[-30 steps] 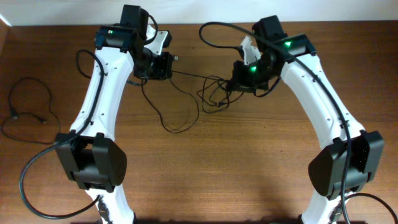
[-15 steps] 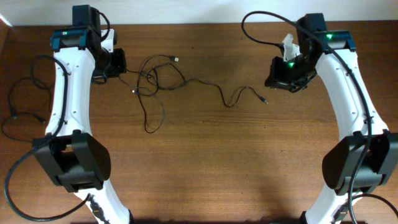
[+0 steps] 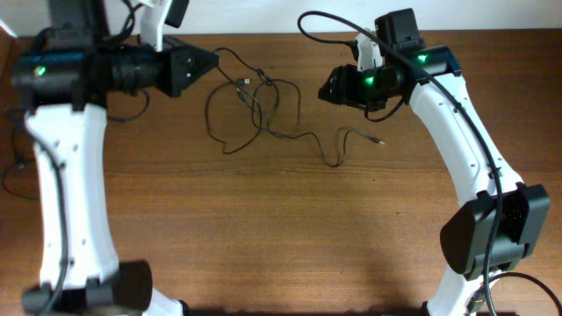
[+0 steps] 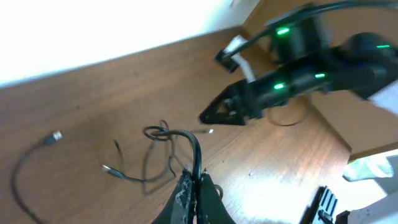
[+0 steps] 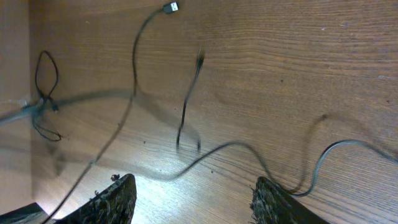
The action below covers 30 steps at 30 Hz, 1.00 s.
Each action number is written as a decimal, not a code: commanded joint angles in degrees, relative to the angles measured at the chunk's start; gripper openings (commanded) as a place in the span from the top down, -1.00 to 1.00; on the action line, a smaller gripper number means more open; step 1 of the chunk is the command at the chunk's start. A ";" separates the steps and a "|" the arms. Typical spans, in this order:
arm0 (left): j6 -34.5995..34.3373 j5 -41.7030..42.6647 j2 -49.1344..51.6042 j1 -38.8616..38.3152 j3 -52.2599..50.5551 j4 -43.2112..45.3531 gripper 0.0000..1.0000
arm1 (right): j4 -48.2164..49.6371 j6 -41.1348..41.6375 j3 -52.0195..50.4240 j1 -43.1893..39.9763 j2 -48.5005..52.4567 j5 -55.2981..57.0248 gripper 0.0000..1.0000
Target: Untangle cables
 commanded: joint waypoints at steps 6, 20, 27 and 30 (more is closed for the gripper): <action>-0.37 0.81 -4.07 0.13 0.81 -0.09 1.00 | 0.26 1.09 -0.13 4.83 -0.74 -0.79 -0.23; -0.37 -0.98 -4.07 0.13 0.81 -1.20 1.00 | 0.09 2.51 -0.17 10.43 1.03 -0.70 -0.22; -0.37 -0.98 -4.07 0.15 0.81 -2.29 1.00 | 9.25 0.63 -0.17 10.27 2.60 -0.74 -0.22; -0.37 -0.98 -4.07 0.13 0.81 -2.25 1.00 | 8.87 -6.58 -0.17 10.29 3.13 -0.74 -0.49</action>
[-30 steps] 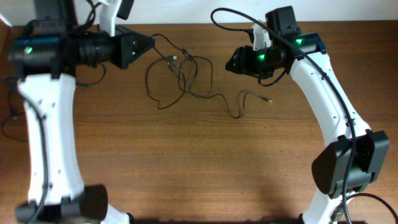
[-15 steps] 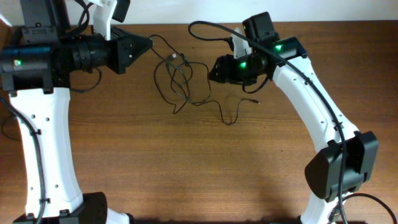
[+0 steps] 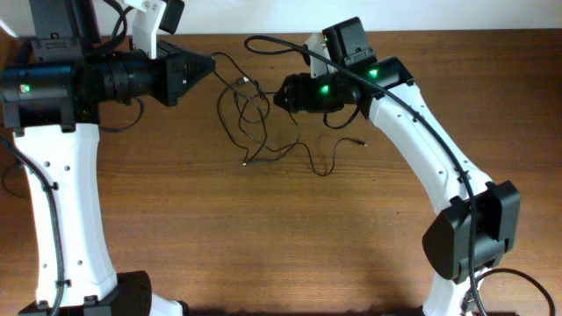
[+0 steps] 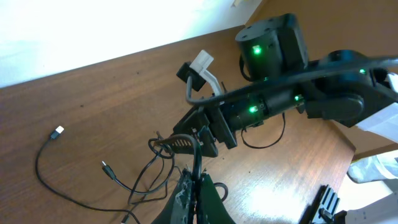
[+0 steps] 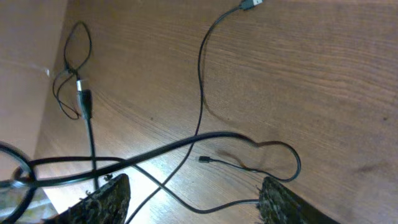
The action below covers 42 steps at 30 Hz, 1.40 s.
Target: Untangle cables
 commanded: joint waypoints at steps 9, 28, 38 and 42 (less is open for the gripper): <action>-0.31 -1.18 0.09 0.13 0.24 -0.09 1.00 | -1.27 -16.61 -0.15 -0.50 3.96 -0.92 -0.72; -2.64 -3.45 0.24 0.13 0.24 0.22 1.00 | 2.43 2.62 -0.09 -0.26 2.54 -23.50 -0.18; -6.38 -5.90 0.28 0.13 0.24 0.92 1.00 | -2.01 5.40 -0.09 -0.44 2.54 -12.11 -0.03; -26.58 -18.91 0.28 0.13 0.24 4.17 1.00 | -5.84 0.74 -0.11 0.15 2.56 -11.50 -0.04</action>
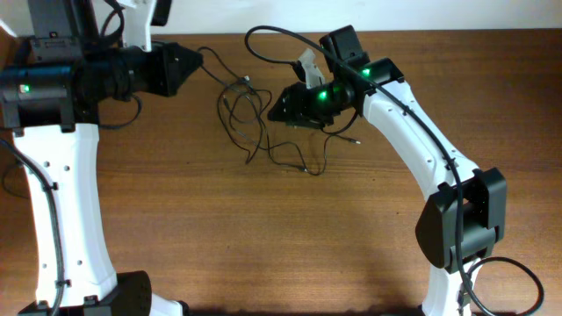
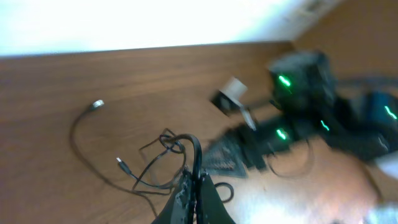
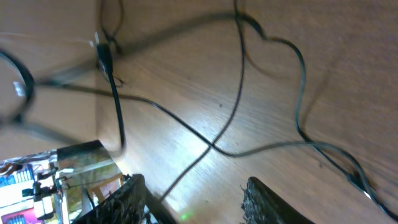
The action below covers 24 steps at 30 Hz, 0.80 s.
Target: Untangle cables
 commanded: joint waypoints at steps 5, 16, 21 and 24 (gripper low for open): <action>-28.79 -7.65 0.28 0.13 0.24 6.45 1.00 | 0.33 -6.84 0.11 4.00 -0.85 8.90 -0.05; -32.92 -4.20 0.28 0.13 0.24 8.48 1.00 | 13.46 -7.45 0.09 8.61 6.14 9.70 -0.05; -32.92 -2.97 0.28 0.13 0.24 9.62 1.00 | 19.80 -7.50 0.09 10.14 8.92 9.68 -0.05; -32.92 -2.99 0.28 0.13 0.24 9.60 1.00 | 23.39 -7.45 0.09 11.65 10.75 9.68 -0.05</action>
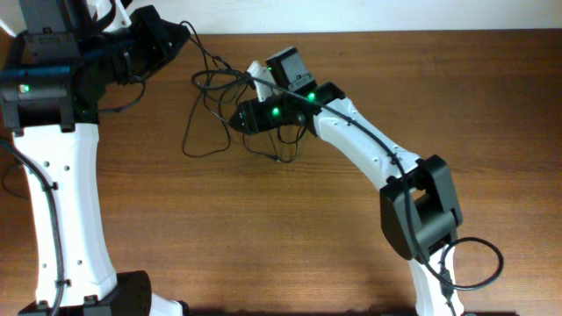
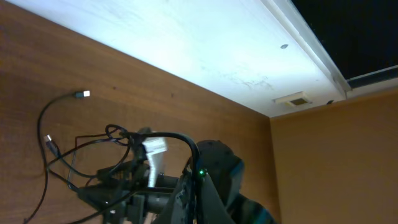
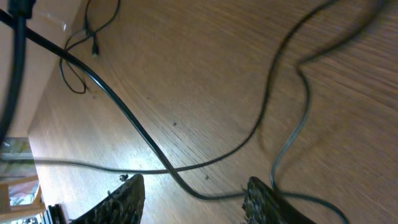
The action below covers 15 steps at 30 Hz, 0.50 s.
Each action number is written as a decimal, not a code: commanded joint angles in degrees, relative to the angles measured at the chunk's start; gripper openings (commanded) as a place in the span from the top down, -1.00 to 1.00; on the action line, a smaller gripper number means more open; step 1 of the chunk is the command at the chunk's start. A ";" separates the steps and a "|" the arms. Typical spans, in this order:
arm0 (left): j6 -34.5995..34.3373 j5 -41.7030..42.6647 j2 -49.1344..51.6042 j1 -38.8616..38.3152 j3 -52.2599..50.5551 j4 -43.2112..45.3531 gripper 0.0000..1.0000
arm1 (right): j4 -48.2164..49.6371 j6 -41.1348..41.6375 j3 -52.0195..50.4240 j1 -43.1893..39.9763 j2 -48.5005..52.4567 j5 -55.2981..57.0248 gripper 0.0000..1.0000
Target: Untangle cables
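Thin black cables [image 1: 218, 85] lie tangled on the brown table, with one loop [image 1: 187, 145] hanging toward the front. My left gripper [image 1: 183, 33] is at the back left, shut on a black cable [image 2: 168, 135] that arches out of its fingers [image 2: 194, 190]; a light plug [image 2: 81, 94] ends another strand. My right gripper [image 1: 235, 118] reaches left into the tangle and is open. In the right wrist view it [image 3: 194, 198] sits low over the wood, and a black strand [image 3: 127, 115] runs down between its two fingers [image 3: 127, 199].
The wooden table [image 1: 290, 237] meets a white wall at the back. My right arm [image 1: 369, 149] stretches diagonally across the middle. The left arm's white links [image 1: 61, 175] stand along the left edge.
My right gripper has moved left, deeper across the tangle. My left gripper has shifted toward the back wall with its cable. The tangle has been pulled to the left.
My left gripper was shut on a cable at the back left, my right open well to the right of the tangle. The right was then at the tangle's right edge, then low over it. Now it sits further left, and the cables lie bunched leftward.
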 commanded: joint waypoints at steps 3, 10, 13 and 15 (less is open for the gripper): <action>-0.52 1.14 0.28 0.13 0.26 0.31 1.00 | 2.86 -0.33 0.09 2.58 2.71 2.03 -0.04; -0.46 0.85 0.28 0.13 0.26 0.28 1.00 | 2.19 0.50 0.09 2.80 4.42 2.69 0.84; 6.43 -1.51 0.28 0.15 0.26 -0.02 1.00 | -3.91 0.44 0.11 -0.04 2.05 0.11 0.92; 9.01 -8.74 0.31 0.15 0.26 -1.77 1.00 | -9.25 -0.63 0.11 -3.17 -1.51 -1.77 0.92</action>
